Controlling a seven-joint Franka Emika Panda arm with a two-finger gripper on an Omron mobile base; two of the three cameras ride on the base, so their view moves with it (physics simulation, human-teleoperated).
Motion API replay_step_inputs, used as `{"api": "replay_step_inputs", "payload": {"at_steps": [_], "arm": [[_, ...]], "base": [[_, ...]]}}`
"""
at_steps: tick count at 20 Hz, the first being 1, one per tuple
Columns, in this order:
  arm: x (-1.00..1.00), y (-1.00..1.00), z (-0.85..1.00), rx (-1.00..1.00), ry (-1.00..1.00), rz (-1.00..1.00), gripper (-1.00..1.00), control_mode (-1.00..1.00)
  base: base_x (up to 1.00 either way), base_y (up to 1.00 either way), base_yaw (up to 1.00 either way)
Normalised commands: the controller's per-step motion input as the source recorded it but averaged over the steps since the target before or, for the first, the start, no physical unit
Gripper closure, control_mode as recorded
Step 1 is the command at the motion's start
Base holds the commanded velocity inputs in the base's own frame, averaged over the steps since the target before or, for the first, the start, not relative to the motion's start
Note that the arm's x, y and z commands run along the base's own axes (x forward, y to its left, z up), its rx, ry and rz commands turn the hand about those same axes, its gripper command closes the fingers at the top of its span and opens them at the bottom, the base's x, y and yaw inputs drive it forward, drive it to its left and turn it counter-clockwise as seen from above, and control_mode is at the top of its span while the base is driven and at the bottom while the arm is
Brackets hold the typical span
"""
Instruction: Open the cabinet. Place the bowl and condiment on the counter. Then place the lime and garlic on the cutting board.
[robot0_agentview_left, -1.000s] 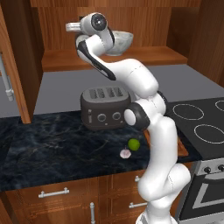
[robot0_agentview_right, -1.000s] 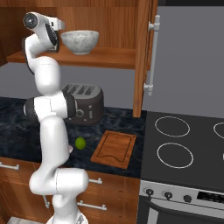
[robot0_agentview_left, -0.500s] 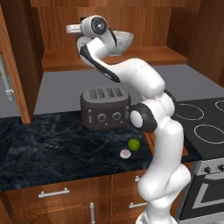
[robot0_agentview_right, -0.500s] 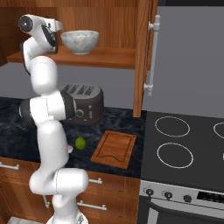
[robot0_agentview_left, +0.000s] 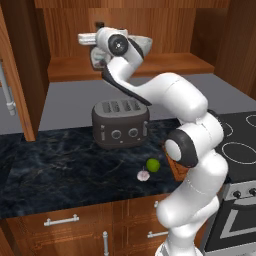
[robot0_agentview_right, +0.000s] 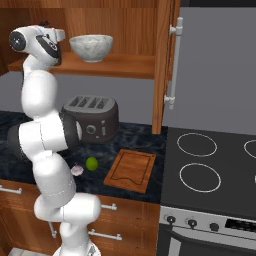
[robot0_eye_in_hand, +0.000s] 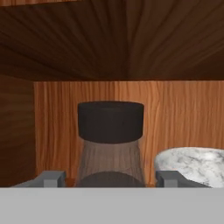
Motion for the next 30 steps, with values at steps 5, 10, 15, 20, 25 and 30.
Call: {"api": "replay_step_inputs", "payload": {"at_steps": [5, 10, 15, 20, 25, 30], "arm": [[-0.7, 0.0, 0.0, 0.05, -0.05, -0.03, 1.0, -1.0], [-0.64, 0.0, 0.0, 0.06, -0.02, 0.0, 1.0, -1.0], [-0.61, 0.0, 0.0, 0.06, -0.02, 0.0, 1.0, -1.0], [-0.53, 0.0, 0.0, 0.07, 0.0, 0.0, 1.0, -1.0], [-0.1, 0.0, -0.13, 0.01, 0.0, 0.0, 1.0, -1.0], [-0.04, 0.0, -0.29, 0.0, 0.0, 0.0, 1.0, -1.0]], "base": [[0.0, 0.0, 0.0], [0.0, 0.0, 0.0], [0.0, 0.0, 0.0], [0.0, 0.0, 0.0], [0.0, 0.0, 0.0], [0.0, 0.0, 0.0]]}}
